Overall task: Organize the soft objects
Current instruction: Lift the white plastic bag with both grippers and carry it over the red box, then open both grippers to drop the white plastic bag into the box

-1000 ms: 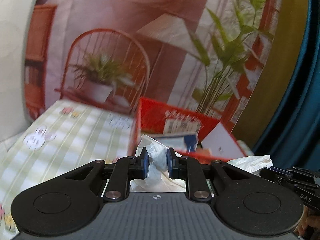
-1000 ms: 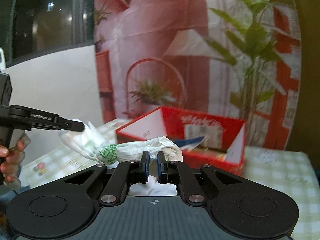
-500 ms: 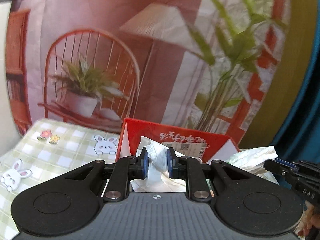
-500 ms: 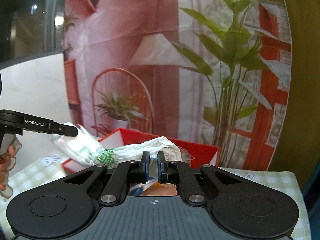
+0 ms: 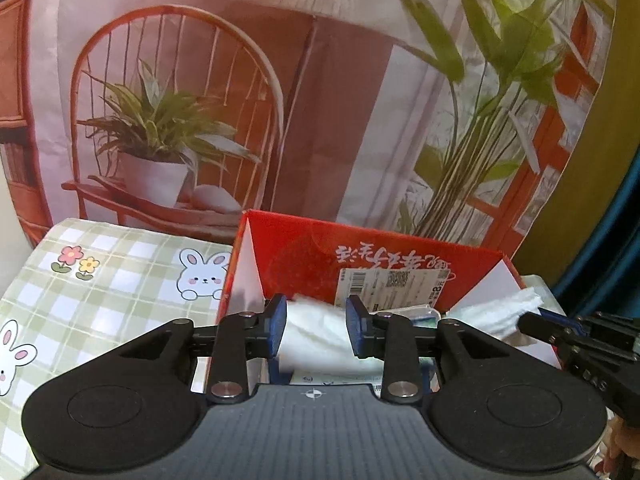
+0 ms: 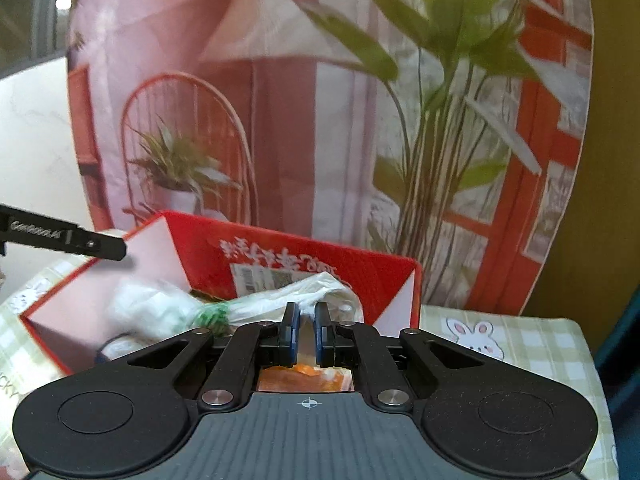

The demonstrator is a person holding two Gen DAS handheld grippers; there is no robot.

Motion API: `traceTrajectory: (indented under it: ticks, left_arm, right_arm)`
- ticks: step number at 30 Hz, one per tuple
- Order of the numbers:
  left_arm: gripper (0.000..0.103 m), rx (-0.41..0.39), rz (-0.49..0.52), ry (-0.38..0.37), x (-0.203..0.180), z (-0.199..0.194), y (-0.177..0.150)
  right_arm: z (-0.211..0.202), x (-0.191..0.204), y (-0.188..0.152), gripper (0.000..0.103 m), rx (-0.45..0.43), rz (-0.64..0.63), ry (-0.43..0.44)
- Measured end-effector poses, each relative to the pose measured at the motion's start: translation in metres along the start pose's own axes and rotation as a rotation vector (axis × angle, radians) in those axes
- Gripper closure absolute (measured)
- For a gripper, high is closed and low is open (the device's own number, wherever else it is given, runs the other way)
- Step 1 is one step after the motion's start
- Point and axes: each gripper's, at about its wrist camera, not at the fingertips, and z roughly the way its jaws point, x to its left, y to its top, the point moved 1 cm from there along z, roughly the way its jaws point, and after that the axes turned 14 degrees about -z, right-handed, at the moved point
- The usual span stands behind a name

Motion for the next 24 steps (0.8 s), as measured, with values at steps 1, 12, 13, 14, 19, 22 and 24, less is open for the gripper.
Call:
traceTrajectory:
  ticks: [1, 12, 13, 14, 19, 22, 24]
  left_arm:
    - [0.069, 0.004, 0.001, -0.001, 0.000, 0.002, 0.000]
    - [0.057, 0.008, 0.026, -0.011, 0.000, 0.006, 0.000]
    - [0.055, 0.008, 0.031, -0.009, 0.000, 0.006, -0.001]
    - [0.053, 0.007, 0.036, -0.009, 0.000, 0.005, -0.001]
    - [0.044, -0.002, 0.071, -0.015, -0.001, -0.001, -0.003]
    - [0.038, -0.009, 0.080, -0.013, -0.003, -0.005, -0.004]
    - [0.034, -0.010, 0.085, -0.015, -0.005, -0.009, -0.005]
  right_arm:
    - [0.004, 0.000, 0.002, 0.096, 0.018, 0.005, -0.006]
    - [0.051, 0.000, 0.031, 0.097, 0.133, 0.069, -0.013]
    - [0.056, 0.003, 0.032, 0.097, 0.148, 0.066, -0.002]
    - [0.061, 0.006, 0.032, 0.097, 0.158, 0.058, -0.001]
    - [0.070, 0.012, 0.031, 0.085, 0.188, 0.023, -0.019]
    - [0.062, 0.006, 0.029, 0.068, 0.180, 0.042, -0.029]
    - [0.054, 0.002, 0.028, 0.063, 0.169, 0.047, -0.028]
